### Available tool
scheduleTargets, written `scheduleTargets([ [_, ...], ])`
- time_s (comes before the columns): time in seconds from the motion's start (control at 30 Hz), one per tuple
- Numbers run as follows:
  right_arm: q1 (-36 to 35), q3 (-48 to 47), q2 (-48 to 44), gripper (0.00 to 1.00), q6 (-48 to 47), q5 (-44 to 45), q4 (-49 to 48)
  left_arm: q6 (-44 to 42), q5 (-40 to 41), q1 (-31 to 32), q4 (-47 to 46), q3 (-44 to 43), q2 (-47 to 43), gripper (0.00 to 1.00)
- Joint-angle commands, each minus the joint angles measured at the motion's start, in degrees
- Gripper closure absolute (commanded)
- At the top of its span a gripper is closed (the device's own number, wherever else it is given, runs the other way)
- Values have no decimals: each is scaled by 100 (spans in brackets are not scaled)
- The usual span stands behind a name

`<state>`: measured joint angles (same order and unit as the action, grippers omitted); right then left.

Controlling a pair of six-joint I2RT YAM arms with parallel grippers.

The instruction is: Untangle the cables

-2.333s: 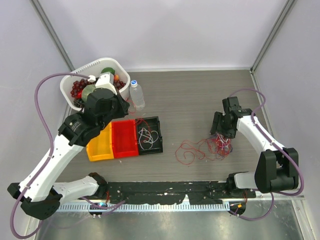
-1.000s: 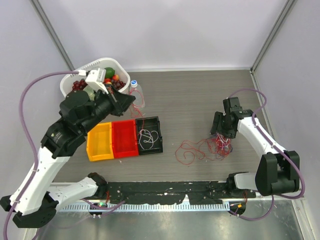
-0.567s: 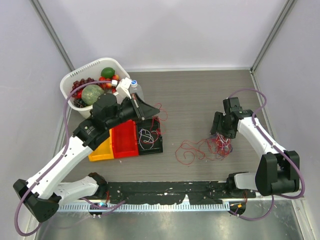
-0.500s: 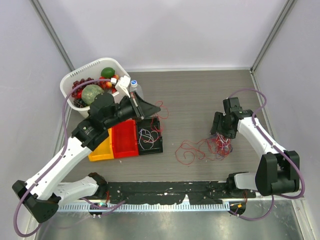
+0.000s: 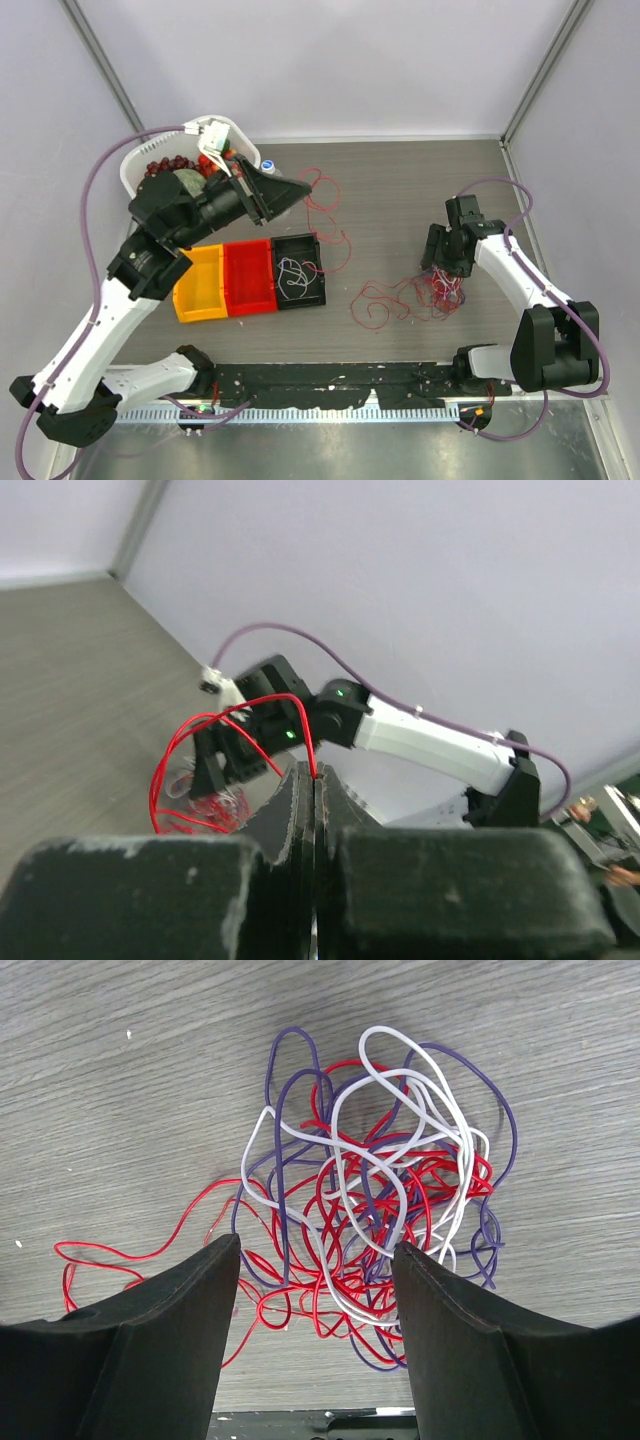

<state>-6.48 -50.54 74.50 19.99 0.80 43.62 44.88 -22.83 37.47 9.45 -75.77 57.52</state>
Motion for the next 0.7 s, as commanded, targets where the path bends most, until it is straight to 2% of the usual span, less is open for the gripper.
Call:
scheduleTargets([
  [0.0,-37,45,-164,32,-56,8,-213,-1050,1408,-21,1284,-693,-188,100],
  [0.1,-37,62,-138,32,-65,8,-266,-1315,2752,-30,2006,-694,-355,100],
  [0.17,-37,53,-111,32,-65,8,-275,-1342,3230,-30,2410,-633,-425,100],
  [0.27,-37,53,-111,32,-57,8,-266,-1351,3495,-38,2430,-239,-601,100],
  [0.5,-37,80,-102,32,-56,8,-292,-903,3829,-170,1665,1589,-909,100],
  [0.67,-46,89,-225,32,-65,8,-283,-306,4304,-398,1761,2065,-848,100],
])
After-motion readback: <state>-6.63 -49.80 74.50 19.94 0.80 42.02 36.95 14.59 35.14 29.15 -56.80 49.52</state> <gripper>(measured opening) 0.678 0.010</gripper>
